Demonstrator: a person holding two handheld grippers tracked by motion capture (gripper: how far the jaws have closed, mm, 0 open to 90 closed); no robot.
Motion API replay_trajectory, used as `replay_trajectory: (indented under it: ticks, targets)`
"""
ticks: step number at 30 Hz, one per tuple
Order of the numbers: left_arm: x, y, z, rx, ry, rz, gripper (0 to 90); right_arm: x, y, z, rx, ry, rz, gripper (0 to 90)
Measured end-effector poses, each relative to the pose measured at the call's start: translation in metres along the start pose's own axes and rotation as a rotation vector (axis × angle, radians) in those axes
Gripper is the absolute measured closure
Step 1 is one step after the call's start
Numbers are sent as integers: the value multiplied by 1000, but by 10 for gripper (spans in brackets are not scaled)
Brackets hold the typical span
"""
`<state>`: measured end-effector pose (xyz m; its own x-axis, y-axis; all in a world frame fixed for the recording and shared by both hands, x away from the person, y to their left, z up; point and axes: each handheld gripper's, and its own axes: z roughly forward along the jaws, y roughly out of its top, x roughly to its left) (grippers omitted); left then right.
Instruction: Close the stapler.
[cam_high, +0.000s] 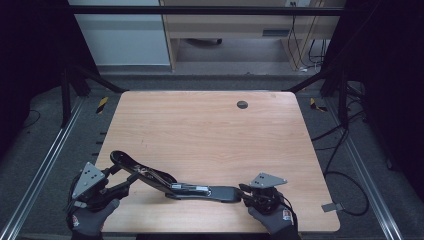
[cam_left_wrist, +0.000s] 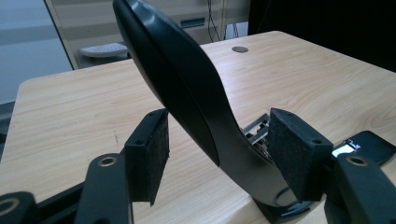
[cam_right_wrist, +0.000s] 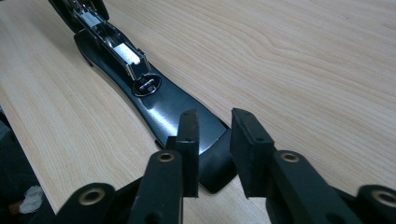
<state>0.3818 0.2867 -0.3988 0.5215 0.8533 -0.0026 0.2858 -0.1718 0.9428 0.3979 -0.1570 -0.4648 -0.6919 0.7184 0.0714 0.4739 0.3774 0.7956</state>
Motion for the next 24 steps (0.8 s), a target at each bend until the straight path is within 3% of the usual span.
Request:
replay_trajectory:
  ticks: [9, 24]
  targets:
    - [5, 7, 8, -3, 8, 2, 404, 2, 3, 4, 8, 2, -2, 802]
    - [8, 8, 9, -17, 11, -16, 508, 5, 1, 17, 40, 14, -13, 900]
